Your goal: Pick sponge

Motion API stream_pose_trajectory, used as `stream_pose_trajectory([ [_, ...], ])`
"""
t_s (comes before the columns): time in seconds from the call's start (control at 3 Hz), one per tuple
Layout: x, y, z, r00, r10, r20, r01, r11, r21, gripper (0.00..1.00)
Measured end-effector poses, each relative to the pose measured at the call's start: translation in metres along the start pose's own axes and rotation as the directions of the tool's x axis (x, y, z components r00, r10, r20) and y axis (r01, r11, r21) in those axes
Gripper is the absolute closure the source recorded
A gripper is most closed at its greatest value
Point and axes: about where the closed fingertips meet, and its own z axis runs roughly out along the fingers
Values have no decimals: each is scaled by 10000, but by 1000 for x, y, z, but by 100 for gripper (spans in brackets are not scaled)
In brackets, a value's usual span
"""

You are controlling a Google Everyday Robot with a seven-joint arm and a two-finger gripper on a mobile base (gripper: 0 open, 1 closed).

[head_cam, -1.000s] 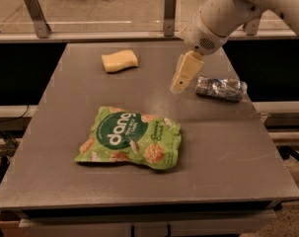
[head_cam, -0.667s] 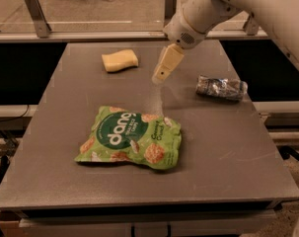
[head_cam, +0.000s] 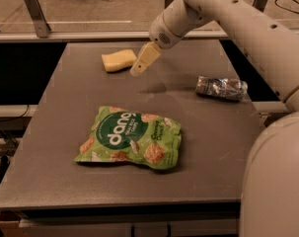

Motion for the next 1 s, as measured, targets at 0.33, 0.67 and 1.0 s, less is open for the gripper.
stream_pose_trajectory([
  [0.33,-6,-12,32,9969,685,375,-679,9975,-176,0],
  [0.67,-13,-15,56,9914,1134,655,-1106,9929,-447,0],
  [1.0,-21,-11,77,9882,1310,788,-1253,9894,-731,19],
])
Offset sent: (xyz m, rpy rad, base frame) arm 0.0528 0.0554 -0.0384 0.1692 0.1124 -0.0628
